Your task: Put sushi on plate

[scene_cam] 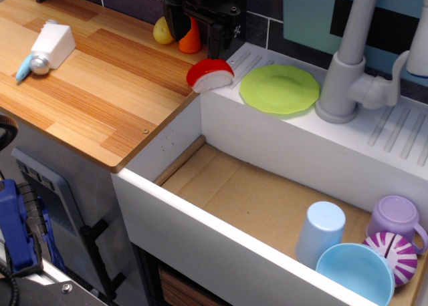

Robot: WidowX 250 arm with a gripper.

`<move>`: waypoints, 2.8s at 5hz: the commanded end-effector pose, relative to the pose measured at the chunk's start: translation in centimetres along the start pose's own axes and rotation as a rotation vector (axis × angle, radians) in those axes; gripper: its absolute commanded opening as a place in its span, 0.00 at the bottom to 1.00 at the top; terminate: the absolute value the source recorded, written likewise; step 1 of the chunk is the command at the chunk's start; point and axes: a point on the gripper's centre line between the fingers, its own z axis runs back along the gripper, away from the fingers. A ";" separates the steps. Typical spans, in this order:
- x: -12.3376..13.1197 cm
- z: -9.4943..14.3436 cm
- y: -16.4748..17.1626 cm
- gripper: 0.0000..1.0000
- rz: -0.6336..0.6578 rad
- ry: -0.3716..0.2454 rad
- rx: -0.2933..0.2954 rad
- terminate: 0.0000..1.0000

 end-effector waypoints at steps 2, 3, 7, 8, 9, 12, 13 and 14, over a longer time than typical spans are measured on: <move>0.5 0.5 0.0 1.00 -0.109 -0.001 -0.029 0.00; 0.8 0.6 0.0 1.00 -0.205 -0.037 -0.023 0.00; 1.1 -2.0 0.7 1.00 -0.275 -0.130 -0.040 0.00; 0.9 -2.8 1.0 1.00 -0.273 -0.143 -0.040 0.00; 0.7 -3.5 0.8 1.00 -0.273 -0.159 -0.044 0.00; 0.4 -5.0 0.6 1.00 -0.214 -0.184 -0.070 0.00; 0.7 -5.2 0.4 0.00 -0.201 -0.183 -0.053 0.00; 1.4 -5.2 0.4 0.00 -0.194 -0.188 -0.066 0.00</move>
